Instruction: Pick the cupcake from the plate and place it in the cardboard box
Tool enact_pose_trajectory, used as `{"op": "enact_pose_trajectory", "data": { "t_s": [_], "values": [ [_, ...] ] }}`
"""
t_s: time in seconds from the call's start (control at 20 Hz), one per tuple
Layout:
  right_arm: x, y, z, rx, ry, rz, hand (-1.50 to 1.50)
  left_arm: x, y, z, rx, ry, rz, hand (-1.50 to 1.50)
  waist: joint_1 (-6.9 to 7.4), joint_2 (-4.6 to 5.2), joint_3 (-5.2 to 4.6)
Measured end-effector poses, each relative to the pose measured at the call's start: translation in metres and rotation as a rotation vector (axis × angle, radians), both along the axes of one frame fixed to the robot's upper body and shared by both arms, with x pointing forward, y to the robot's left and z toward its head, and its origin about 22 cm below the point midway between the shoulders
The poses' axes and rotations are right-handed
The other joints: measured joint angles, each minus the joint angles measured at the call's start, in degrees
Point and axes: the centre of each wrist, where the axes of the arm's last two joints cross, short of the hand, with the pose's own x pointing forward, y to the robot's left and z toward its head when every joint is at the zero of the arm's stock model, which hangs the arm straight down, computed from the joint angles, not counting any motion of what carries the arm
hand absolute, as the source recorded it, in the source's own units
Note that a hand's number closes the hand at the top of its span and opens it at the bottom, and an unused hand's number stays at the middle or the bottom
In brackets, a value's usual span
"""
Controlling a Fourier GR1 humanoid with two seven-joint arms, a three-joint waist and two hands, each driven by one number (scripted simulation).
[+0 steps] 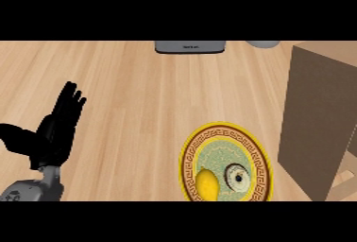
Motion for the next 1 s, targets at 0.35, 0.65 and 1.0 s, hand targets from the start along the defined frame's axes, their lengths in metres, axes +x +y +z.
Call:
{"op": "enact_pose_trajectory", "data": {
  "t_s": [0.35, 0.65, 1.0],
  "values": [
    [-0.027, 0.022, 0.049, 0.018, 0.338, 0.195, -1.50, 0.003, -0.003, 0.006, -0.010, -0.016, -0.017, 0.00, 1.19, 0.58, -0.06],
    [0.002, 0.049, 0.097, 0.090, 0.429, 0.267, -1.50, 0.005, -0.004, 0.008, -0.014, -0.014, -0.024, 0.00, 1.79, 0.52, 0.06],
    [0.046, 0.075, 0.110, 0.195, 0.451, 0.320, -1.50, 0.004, 0.000, 0.008, -0.018, -0.011, -0.026, 0.00, 1.69, 0.32, 0.16]
  ]
}}
